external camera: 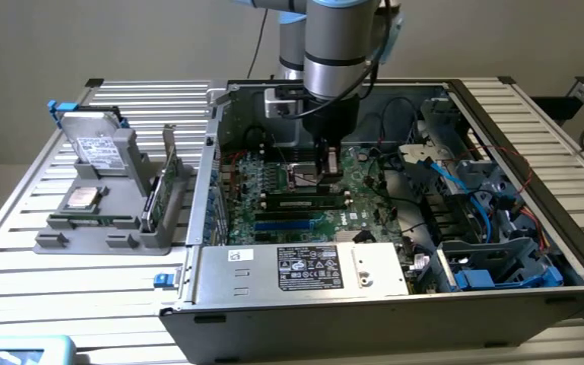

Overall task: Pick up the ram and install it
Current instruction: 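Press down the ram until it locks into place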

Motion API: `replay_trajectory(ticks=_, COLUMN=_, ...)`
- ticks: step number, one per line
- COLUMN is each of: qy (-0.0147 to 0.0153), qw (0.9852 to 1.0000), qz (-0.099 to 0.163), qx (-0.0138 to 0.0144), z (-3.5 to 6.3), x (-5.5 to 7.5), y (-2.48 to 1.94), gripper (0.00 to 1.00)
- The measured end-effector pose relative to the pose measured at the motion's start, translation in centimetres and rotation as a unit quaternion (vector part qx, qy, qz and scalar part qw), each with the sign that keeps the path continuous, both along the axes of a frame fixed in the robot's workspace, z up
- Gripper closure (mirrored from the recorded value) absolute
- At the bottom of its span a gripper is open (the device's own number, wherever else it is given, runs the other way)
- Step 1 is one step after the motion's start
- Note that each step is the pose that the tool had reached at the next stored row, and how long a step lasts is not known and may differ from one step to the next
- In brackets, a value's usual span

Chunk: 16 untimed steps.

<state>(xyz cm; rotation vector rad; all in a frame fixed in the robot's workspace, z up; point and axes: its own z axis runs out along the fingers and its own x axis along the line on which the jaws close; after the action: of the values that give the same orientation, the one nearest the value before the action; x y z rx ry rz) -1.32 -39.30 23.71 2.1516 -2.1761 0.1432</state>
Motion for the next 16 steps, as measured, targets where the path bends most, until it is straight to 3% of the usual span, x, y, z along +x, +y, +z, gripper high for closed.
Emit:
replay_trajectory(ticks=3, qy=-0.0018, qw=1.0000, qz=0.000, qx=0.0001, z=0.01, x=-1.1, y=0.00, gripper=0.89)
replay_trajectory(ticks=11, qy=-0.0045, qw=1.0000, qz=0.000, qx=0.0044, z=-0.03, x=-3.2, y=0.00, gripper=0.89)
replay_trajectory(ticks=16, qy=-0.0053, qw=1.0000, qz=0.000, qx=0.0059, z=-0.15, x=-3.7, y=-0.16, gripper=0.89)
